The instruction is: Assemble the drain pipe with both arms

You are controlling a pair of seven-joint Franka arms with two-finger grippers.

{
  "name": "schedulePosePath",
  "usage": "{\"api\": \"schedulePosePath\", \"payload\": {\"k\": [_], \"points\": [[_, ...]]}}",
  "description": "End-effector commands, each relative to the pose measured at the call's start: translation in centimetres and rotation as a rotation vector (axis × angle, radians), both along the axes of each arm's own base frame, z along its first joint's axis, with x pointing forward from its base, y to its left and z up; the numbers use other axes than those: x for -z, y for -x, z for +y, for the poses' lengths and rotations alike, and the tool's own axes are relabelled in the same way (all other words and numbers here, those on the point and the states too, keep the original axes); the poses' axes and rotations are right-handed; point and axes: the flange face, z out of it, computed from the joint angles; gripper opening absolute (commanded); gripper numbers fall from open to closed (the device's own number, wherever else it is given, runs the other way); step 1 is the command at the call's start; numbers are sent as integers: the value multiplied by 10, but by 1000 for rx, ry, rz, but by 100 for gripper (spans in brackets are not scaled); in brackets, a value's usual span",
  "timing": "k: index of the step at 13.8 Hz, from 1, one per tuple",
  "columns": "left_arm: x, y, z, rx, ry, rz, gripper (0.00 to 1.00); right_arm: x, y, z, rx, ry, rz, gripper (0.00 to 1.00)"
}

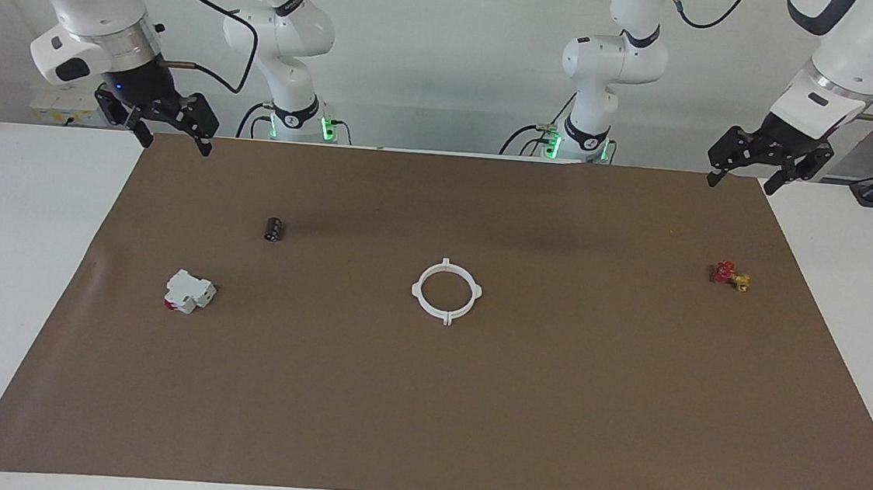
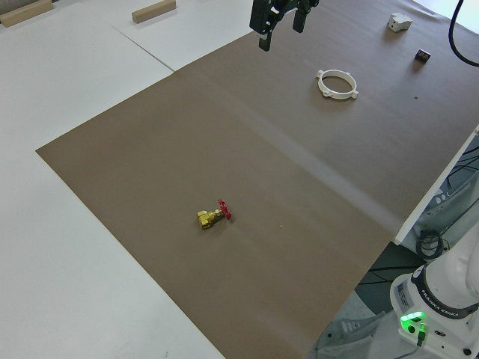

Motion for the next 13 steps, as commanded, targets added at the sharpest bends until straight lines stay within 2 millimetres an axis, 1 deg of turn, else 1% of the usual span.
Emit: {"api": "schedulePosePath", "payload": {"k": [1, 8, 13], "points": [[-3, 6, -4, -6, -22, -10, 100, 0, 7, -2, -9, -5, -9, 100], [-10, 7, 1, -15, -16, 4, 100, 0, 7, -1, -10, -5, -11, 100], [-8, 7, 3, -18, -15, 7, 100, 0, 7, -1, -10, -5, -11, 100]]}}
